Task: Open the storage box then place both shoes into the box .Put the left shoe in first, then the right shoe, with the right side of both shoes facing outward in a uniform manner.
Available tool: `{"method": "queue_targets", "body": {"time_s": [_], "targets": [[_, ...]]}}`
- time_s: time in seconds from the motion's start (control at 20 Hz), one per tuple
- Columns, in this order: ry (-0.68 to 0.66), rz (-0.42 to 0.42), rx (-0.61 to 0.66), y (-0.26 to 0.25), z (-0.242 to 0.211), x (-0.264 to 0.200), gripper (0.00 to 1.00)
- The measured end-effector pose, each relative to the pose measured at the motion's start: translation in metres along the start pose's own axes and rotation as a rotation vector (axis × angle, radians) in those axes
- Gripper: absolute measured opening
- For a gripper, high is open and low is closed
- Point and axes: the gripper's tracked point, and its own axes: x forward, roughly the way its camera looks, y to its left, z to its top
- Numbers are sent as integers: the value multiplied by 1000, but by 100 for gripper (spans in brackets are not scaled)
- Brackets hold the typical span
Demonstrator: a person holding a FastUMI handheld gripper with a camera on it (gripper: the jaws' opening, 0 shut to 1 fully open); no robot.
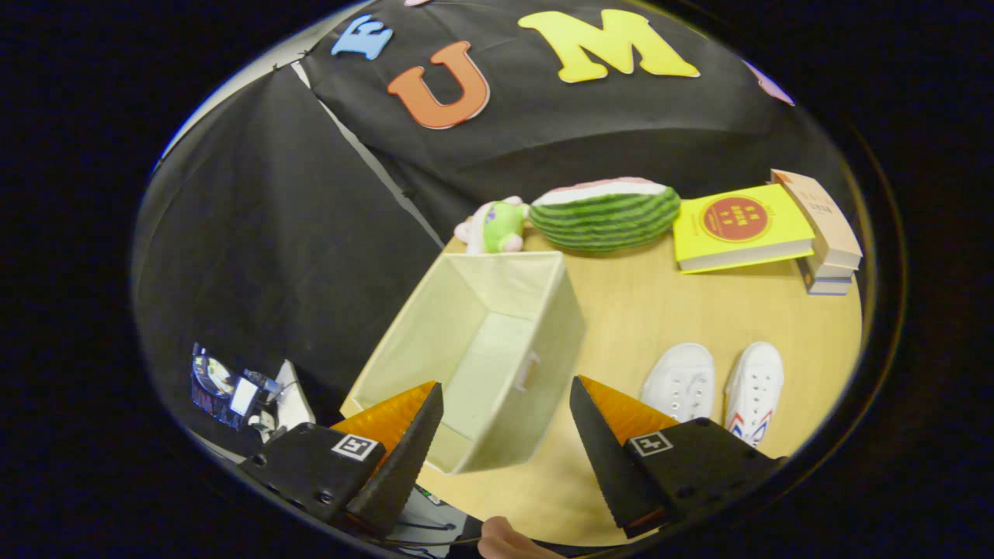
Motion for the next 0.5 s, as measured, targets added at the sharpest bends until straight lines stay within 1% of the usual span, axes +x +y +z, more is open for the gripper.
{"method": "queue_targets", "body": {"time_s": [0.1, 0.3, 0.5], "targets": [[11, -31, -7, -22, -11, -13, 100], [22, -131, -6, -77, -21, -18, 100], [105, -183, 7, -121, -51, -9, 100]]}}
